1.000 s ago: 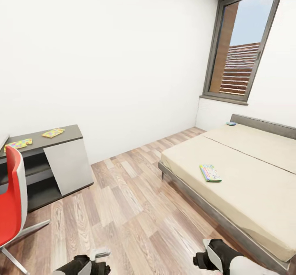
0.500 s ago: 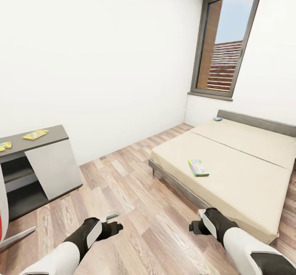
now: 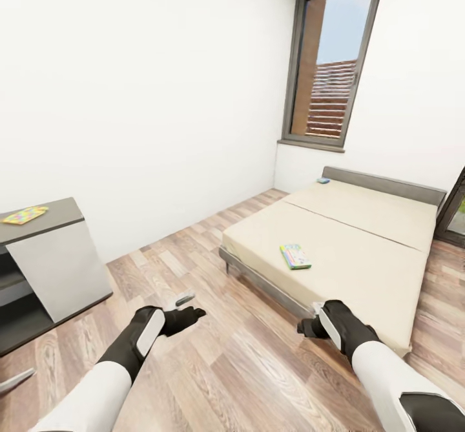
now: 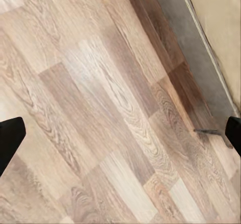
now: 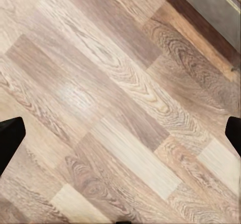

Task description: Put all the toys in the child's room - the three board games (two on the bed and one on the table), the two jigsaw puzzles on the table, and the tennis ball on the table - inside the toy box on the table in the child's room.

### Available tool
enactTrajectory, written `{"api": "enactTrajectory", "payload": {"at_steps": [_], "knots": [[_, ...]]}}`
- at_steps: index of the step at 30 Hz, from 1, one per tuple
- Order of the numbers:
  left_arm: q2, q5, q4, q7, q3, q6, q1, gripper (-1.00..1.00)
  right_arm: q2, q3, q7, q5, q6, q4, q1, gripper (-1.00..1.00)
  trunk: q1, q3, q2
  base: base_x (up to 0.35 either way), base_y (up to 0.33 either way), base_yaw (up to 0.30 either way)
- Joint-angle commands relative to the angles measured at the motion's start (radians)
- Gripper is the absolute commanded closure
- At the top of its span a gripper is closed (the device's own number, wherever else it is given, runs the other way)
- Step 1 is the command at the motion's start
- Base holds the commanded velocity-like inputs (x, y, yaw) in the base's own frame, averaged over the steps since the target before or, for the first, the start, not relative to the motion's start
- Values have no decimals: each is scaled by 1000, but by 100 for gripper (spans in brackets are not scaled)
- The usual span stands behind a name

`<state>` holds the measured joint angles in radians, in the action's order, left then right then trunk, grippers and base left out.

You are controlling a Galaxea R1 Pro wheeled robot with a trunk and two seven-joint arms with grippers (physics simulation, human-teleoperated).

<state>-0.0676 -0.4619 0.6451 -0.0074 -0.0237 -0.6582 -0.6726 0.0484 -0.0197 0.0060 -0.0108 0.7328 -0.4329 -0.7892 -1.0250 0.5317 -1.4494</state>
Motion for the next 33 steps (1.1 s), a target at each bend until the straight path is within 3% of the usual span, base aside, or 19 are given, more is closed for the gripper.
{"api": "enactTrajectory", "payload": {"at_steps": [1,10,24,28,33], "knots": [[-1,-1,2,-1,-2,-5,0,-100,0,-2,1,-1,5,-2,0,-100,0,2,-1,0,0,-179],[-30,-41,66,1,5,-19,10,-100,16,-2,2,-2,46,-94,5,-100,0,10,-1,0,0,-109],[-32,-53,86,-2,3,-9,53,-100,26,-7,3,-17,44,-124,12,-100,0,12,-1,36,0,-25],[-33,-53,88,-2,5,1,60,-100,26,-7,1,-19,3,-127,24,-100,0,12,-1,229,0,-5],[-32,-52,89,-1,6,10,66,-100,23,-7,-3,-21,-131,-130,57,-100,0,12,-1,290,0,-2]]}}
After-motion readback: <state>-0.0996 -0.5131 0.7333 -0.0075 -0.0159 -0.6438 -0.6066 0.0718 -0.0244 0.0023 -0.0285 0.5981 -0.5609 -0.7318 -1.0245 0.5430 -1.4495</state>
